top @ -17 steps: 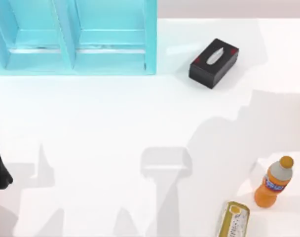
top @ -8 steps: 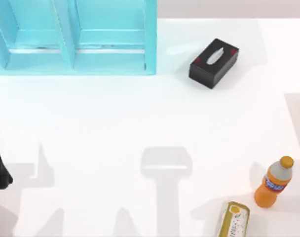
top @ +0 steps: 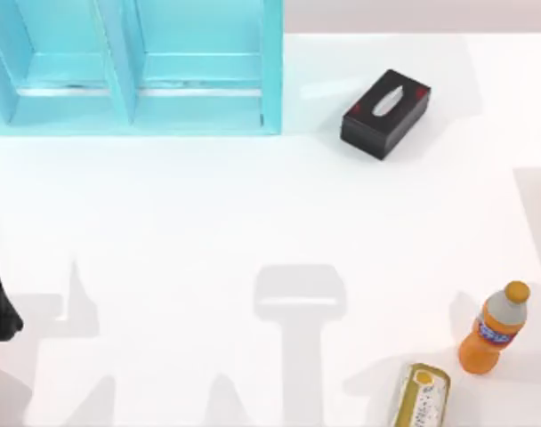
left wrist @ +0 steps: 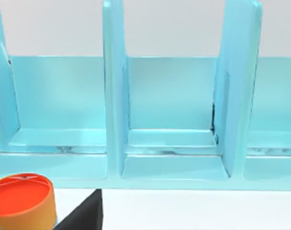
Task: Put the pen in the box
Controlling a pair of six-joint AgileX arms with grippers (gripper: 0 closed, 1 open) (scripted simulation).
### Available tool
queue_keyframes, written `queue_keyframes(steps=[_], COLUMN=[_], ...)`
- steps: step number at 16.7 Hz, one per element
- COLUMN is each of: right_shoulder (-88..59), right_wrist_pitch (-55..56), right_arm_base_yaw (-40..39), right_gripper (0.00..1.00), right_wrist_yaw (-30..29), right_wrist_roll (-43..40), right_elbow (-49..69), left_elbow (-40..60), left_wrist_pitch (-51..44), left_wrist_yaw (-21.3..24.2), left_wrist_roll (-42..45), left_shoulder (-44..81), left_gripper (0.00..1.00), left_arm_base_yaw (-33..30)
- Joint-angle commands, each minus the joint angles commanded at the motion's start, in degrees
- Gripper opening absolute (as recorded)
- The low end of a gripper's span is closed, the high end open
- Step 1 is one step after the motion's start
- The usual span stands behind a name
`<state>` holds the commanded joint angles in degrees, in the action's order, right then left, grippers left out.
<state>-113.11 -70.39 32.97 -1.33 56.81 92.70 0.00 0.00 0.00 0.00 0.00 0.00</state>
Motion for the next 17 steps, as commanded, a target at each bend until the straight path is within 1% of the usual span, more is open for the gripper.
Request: queue_keyframes(steps=[5,11,17], right_shoulder=[1.2,1.3,1.3], right_wrist_pitch=[7.2,8.5,8.5], right_arm_base_yaw=[-1.8,-1.5,-1.5], right_gripper=[0.00,0.00,0.45], right_wrist_yaw=[1.3,1.3,1.3], right_wrist_roll=[2.3,2.6,2.6], right_elbow=[-7.9,-9.0,-9.0], left_elbow=[0.0,0.0,0.0], left_wrist_pitch=[0.0,0.0,0.0], left_wrist_yaw=[0.0,0.0,0.0], left_wrist_roll=[0.0,0.0,0.0], left_shoulder=[0.0,0.0,0.0], left_gripper=[1.00,1.00,1.00], left_arm_base_yaw=[0.0,0.0,0.0])
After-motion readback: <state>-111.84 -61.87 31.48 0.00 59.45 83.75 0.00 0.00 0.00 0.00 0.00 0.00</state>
